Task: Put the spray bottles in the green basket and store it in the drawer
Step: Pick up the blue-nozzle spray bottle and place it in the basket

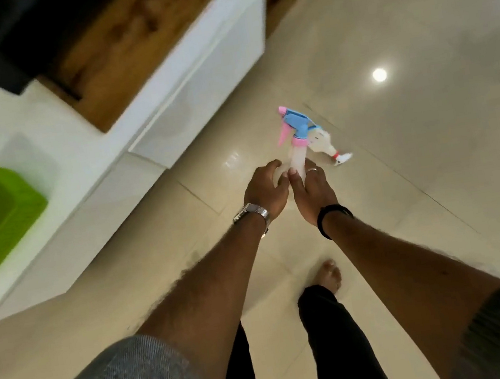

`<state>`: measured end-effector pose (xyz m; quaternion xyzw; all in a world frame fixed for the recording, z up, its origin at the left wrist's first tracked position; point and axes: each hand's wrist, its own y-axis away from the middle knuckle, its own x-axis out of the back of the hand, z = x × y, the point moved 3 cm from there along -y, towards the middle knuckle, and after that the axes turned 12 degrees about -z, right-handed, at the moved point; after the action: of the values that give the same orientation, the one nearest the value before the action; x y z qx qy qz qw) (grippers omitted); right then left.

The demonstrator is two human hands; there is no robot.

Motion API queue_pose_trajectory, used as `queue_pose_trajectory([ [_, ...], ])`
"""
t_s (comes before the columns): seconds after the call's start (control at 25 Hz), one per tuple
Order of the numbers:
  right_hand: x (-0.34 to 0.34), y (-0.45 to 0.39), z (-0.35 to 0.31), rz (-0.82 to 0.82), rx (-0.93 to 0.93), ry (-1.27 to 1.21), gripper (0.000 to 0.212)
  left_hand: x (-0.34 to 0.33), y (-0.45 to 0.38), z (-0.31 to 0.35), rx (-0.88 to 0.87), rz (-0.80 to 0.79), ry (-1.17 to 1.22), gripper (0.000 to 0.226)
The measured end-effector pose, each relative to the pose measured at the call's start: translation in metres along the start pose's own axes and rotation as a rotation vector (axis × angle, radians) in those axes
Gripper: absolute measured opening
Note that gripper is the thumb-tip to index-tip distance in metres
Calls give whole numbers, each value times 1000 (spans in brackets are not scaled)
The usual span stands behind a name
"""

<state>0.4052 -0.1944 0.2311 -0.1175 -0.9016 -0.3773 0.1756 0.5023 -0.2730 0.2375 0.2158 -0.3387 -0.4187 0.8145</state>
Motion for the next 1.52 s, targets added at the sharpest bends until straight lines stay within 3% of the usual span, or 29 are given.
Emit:
queue_pose_trajectory([
  [0.24, -172, -19, -149, -212, 190, 193, 56, 174, 81, -134, 60, 304, 140, 44],
  [0.52, -389, 8, -280, -504, 483, 401, 57, 310, 198, -300, 177, 695, 397, 42],
  [0.72, -469, 21, -352, -538, 747, 396, 53, 383, 246, -348, 49, 915, 477, 39],
  [0.84, -498, 3, -395, -419, 875, 490, 58, 428, 234, -361, -3, 1000, 411, 45],
  [1.0, -528, -42, -423, -400, 822, 493, 53, 466, 198, -372, 30, 918, 365, 59],
  [1.12, -550, -72, -418, -390, 761, 417, 39, 469, 183, -389, 30, 871, 392, 53],
  [1.28, -574, -89, -401, -359, 679, 544, 35, 457, 177, -405, 20, 803, 372, 58],
  [1.52, -578, -86, -399, -407, 670, 534, 56, 440, 186, -414, 25, 767, 403, 55],
])
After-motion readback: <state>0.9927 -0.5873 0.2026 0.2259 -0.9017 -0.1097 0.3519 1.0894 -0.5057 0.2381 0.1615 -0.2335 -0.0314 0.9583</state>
